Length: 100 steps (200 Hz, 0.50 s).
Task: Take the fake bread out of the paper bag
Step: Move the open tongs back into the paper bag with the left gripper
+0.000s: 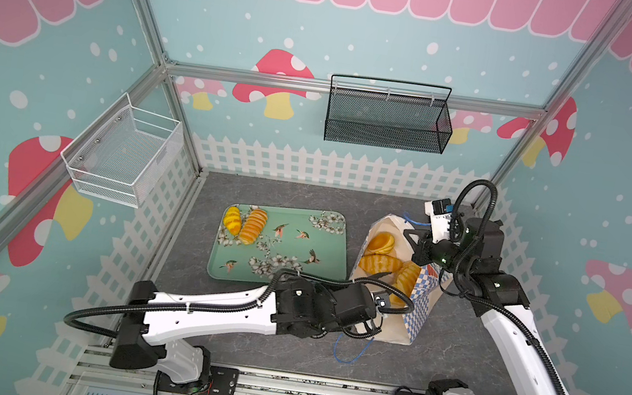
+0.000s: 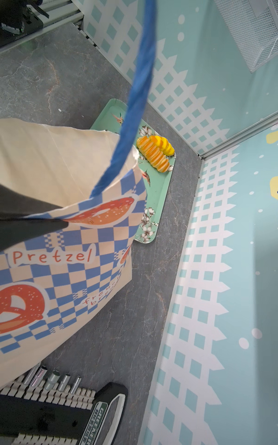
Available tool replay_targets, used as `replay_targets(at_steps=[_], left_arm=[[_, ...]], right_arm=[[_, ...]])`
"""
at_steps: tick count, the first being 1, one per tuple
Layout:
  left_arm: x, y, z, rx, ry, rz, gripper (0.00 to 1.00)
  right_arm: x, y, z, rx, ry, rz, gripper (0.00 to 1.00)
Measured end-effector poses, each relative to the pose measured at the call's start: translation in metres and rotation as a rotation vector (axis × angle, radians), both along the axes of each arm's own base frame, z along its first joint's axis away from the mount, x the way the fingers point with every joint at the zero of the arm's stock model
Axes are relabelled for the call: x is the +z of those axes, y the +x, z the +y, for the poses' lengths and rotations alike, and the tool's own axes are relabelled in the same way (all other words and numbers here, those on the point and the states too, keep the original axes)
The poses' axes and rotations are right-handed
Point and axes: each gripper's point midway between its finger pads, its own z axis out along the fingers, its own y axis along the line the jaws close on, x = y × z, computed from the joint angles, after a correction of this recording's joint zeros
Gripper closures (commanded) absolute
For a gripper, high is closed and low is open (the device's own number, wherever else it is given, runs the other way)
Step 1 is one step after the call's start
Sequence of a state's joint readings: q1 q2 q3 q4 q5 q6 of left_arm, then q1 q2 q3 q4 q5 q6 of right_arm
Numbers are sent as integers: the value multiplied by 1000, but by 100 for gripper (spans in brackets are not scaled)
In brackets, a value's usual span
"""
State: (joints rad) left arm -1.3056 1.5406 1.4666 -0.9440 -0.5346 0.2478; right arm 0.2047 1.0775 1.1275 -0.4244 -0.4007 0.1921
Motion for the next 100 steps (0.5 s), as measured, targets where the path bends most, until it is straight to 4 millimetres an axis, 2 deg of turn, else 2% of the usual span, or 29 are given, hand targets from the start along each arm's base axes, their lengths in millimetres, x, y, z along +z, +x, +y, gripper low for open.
replay_targets(at_steps=[60,79,100], left_arm=[[-35,21,-41,33,187,0,50],[-48,28,-44,56,239,16,50],[-59,39,-36,97,283,37,49]], right_arm=[[1,-2,0,-4,9,6,100],[2,-6,-1,-5,9,6,100],[4,-8,-2,-5,10,2,100]])
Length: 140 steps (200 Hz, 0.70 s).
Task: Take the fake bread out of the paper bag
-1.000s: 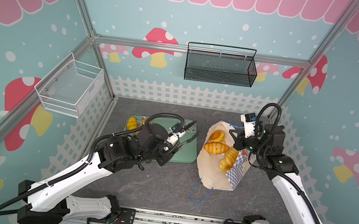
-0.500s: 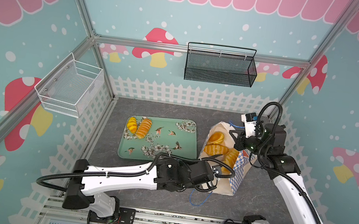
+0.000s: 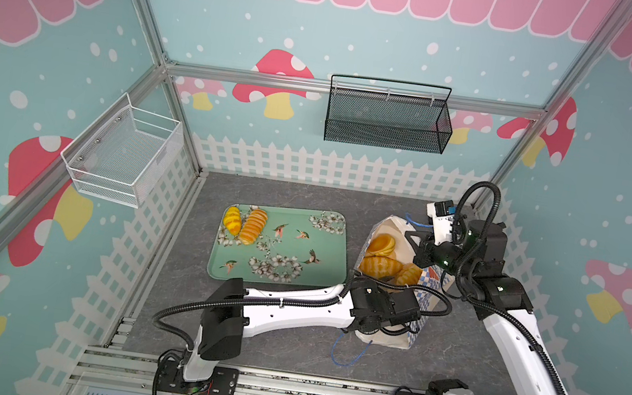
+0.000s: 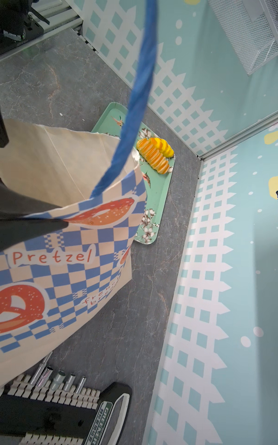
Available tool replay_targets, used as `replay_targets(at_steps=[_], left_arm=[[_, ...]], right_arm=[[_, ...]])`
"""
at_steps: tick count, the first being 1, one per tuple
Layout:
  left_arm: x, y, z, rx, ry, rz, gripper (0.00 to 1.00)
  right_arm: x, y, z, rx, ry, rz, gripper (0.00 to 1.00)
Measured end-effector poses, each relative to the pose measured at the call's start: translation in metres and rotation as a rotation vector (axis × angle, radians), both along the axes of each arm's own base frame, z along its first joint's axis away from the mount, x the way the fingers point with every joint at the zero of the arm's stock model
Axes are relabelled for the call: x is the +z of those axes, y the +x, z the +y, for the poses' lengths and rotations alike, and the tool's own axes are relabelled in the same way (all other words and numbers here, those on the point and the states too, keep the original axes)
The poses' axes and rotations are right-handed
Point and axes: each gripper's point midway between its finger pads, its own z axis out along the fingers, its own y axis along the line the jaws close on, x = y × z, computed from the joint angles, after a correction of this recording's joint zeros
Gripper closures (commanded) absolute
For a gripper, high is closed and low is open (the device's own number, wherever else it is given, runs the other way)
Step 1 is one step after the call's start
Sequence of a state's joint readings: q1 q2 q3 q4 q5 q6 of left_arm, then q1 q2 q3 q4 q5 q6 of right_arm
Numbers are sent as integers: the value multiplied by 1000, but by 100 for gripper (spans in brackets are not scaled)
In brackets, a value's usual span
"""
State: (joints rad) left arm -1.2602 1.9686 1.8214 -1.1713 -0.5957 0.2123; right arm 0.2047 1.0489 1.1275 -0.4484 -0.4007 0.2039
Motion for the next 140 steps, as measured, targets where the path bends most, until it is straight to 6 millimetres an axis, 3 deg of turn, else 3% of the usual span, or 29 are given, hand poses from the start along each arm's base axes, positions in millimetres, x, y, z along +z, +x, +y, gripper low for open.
replay_targets(at_steps=[72,140], left_arm=[[7,30,20,112,0,-8,47],[-16,34,16,105,75,-1,47]], right_arm=[[1,-3,-1,1,0,0,100],[1,-5,2,17,7,5,100]])
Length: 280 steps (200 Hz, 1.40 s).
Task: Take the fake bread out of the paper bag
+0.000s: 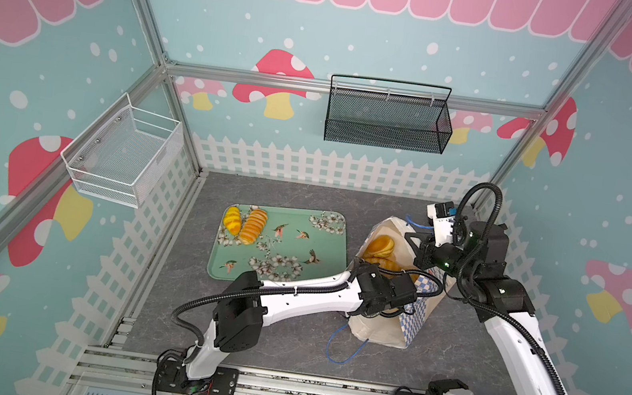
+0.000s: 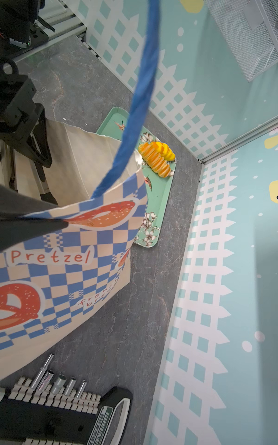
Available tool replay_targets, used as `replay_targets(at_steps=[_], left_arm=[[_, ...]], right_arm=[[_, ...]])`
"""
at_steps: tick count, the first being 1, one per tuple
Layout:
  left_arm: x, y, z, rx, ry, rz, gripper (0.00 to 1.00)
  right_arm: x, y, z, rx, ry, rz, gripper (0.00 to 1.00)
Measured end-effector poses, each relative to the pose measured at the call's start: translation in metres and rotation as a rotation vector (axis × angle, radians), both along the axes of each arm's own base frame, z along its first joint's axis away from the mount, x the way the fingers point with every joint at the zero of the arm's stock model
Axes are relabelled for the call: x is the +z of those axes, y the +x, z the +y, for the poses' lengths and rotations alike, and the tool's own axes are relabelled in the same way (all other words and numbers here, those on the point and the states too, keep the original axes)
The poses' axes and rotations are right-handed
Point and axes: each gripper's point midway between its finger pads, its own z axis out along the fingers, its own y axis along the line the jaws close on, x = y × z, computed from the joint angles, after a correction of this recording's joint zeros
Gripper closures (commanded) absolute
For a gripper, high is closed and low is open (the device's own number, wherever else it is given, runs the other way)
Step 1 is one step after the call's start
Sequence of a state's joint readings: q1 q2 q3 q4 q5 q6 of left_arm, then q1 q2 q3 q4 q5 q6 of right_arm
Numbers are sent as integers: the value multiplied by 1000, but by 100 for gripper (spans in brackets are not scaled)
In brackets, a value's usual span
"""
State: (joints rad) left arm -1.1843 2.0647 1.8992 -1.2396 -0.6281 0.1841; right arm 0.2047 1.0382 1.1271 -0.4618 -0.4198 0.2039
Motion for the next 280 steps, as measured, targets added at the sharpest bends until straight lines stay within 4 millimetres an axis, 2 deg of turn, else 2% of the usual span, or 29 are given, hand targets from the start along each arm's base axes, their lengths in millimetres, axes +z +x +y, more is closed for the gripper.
replay_targets(at_steps=[48,150,184,239,280], left_arm=[[4,10,-5,6,23,-47,46],[-9,19,-4,19,56,-17,47],[-13,24,-4,20,66,-11,53],[-10,24,-3,18,73,-14,67],[-7,24,-1,15,75,-18,74]], right_arm=[[1,0,1,3,7,-1,100],[-1,0,2,8,15,9,100],[-3,1,2,8,13,16,100],[-2,2,2,5,16,12,100],[-2,3,2,0,19,10,100]])
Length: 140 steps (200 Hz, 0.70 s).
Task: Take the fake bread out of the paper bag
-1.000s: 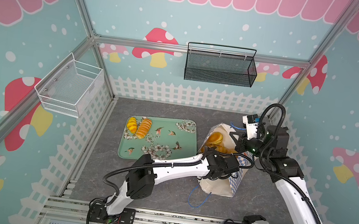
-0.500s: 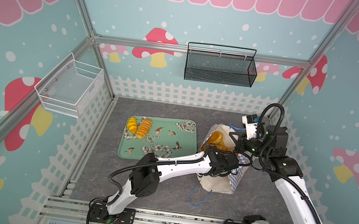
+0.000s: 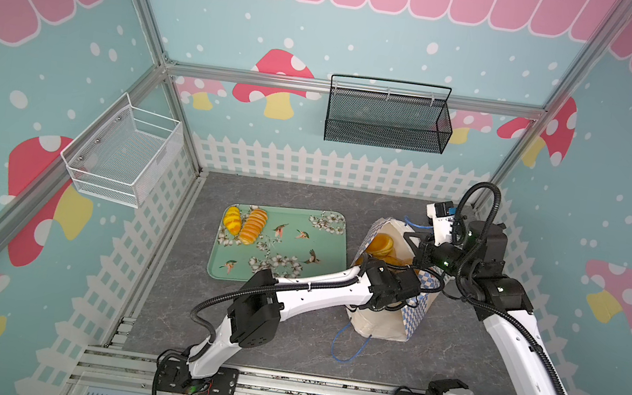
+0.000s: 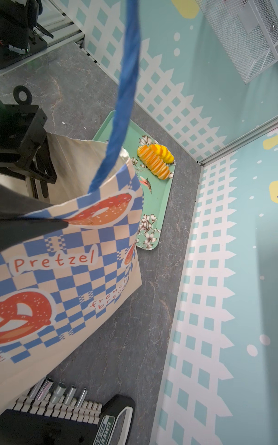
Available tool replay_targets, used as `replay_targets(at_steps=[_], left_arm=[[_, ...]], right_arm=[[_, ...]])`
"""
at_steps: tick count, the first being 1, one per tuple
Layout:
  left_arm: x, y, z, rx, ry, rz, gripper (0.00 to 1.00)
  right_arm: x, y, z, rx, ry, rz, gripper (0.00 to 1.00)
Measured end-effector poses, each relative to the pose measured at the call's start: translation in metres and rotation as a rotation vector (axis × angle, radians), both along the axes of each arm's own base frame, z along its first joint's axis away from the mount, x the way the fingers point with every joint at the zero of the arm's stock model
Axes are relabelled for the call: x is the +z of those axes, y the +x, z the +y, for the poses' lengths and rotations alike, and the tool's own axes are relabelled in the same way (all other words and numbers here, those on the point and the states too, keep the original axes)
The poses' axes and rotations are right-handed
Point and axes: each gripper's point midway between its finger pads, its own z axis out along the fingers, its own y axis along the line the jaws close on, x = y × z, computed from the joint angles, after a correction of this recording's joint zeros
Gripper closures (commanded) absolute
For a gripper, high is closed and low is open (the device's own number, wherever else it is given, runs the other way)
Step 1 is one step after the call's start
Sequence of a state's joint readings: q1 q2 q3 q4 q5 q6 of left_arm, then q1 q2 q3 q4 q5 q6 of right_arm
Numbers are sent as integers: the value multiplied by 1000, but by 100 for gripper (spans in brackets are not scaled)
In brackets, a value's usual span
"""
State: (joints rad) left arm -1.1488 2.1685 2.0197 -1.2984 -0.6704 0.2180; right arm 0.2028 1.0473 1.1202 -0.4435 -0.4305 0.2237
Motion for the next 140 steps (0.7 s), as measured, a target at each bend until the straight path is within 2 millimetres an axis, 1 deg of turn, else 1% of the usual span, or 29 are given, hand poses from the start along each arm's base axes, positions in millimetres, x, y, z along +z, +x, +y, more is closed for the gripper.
replay_targets(at_steps=[27,58,84,110,120,140], left_arm=[[5,-3,5,-6,2,0,77],[15,-7,10,-22,-2,-2,78],[26,-10,11,-36,-25,-10,77],[42,-9,11,-42,-84,-31,78],[47,-10,10,-44,-103,-37,75],[53,-10,9,-47,-138,-45,65]], right_arm=[[3,1,0,0,5,-11,100],[6,3,1,0,9,-28,100],[9,3,2,5,12,-38,100],[7,3,3,14,12,-34,100],[7,3,3,15,11,-34,100],[7,3,3,17,7,-36,100]])
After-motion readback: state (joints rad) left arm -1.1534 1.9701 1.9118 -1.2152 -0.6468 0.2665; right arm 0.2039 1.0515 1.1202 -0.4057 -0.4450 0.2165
